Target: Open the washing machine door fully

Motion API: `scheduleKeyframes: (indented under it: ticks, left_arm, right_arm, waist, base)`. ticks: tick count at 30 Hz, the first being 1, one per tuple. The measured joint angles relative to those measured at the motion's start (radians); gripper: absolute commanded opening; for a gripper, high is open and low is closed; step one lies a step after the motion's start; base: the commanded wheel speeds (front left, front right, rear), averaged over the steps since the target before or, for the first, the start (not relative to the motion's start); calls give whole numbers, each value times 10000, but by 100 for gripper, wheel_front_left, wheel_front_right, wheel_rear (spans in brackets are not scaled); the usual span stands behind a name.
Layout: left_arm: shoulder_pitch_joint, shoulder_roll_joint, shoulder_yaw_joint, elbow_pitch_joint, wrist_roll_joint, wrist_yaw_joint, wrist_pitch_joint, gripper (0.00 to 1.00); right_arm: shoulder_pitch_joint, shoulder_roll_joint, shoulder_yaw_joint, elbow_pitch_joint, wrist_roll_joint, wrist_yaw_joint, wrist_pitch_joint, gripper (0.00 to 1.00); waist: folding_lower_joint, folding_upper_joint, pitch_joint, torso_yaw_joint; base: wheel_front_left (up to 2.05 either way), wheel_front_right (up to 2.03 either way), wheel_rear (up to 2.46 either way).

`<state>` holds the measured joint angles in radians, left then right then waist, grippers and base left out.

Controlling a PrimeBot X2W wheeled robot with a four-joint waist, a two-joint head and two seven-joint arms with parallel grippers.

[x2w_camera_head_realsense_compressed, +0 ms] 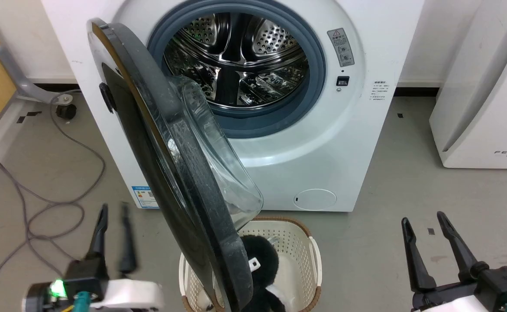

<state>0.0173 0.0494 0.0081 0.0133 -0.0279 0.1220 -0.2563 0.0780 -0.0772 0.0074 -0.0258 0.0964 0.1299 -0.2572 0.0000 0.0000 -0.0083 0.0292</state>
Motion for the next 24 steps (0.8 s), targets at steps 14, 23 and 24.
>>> scheduleKeyframes:
  ticks: [14, 23, 24]
  left_arm:
    - [-1000, 31, -132, -3032, -38, -48, -10, 0]
    - [-1434, 15, -1584, -4343, -232, -585, -12, 0]
    - [-1438, 8, -1816, -4408, -282, -650, -12, 0]
  right_arm:
    - [169, 165, -165, 2, -167, 0, 0, 100]
    - [178, 196, -173, 58, -178, 0, 0, 100]
    - [182, 198, -171, 73, -178, 0, 0, 100]
  waist:
    - [1, 0, -66, 86]
    - [1, 0, -98, 106]
    - [1, 0, -109, 117]
  base:
    - [0, 0, 0]
    - [0, 0, 0]
    - [0, 0, 0]
